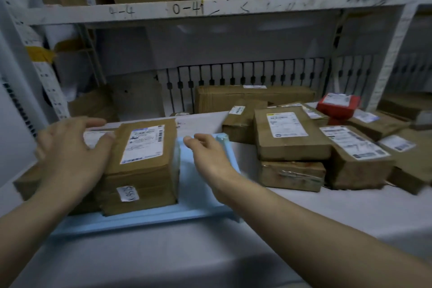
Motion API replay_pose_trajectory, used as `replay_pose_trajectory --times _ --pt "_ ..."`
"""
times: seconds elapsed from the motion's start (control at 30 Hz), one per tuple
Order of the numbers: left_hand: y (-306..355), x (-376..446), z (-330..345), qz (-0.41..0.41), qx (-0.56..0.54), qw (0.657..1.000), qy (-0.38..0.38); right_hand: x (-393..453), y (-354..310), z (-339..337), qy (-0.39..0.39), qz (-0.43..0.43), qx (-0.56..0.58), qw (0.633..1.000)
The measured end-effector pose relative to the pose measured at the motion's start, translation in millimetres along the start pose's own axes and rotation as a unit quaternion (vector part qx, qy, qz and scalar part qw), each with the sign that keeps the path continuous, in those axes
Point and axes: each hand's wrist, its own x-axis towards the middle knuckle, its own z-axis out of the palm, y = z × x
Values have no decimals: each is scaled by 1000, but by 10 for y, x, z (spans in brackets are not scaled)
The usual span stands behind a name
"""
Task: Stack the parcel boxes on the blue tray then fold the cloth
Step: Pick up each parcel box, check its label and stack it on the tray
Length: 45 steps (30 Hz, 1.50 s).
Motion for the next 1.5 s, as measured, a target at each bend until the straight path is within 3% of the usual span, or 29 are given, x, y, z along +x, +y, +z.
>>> replay_pose_trajectory --times 0.1,0.23,0.37,0.47,0.6,0.67,0.8,0.97,1.1,1.23,1.33,1.5 --pt "501 -185 241 72 -65 995 -27 -67 5 -361 76 -113 -37 990" --pt "1051 -453 755 45 -190 971 -134 -155 -50 -1037 190 -185 -142 954" --pt "1482 -677 1232 -32 -275 923 -266 -191 -33 -1768 271 -107 -312 904" --pt "1658 -688 1551 -132 -340 869 -335 -170 97 -2048 239 -26 -348 906" --pt "1775 -601 1858 -212 -365 827 -372 -163 219 -2094 209 -15 -372 904" --pt "1805 -582 1920 -236 -381 812 -373 -168 216 -2105 210 -20 -353 911" --pt "1804 -581 1887 -234 -376 826 -349 -194 211 -2133 227 -32 -244 942" --pt "1781 -499 1657 -262 -465 756 -379 -243 171 -2085 231 -61 -113 964" --pt "1678 -447 1458 -272 -482 732 -398 -238 156 -2022 215 -80 -34 973" --pt "1480 -450 1268 -247 -480 745 -393 -197 100 -1958 196 -31 28 980" --pt "1357 -512 1124 -232 -470 753 -398 -175 50 -1881 141 32 94 985" --pt "1150 -524 998 -209 -462 768 -391 -235 9 -1709 63 43 204 976"
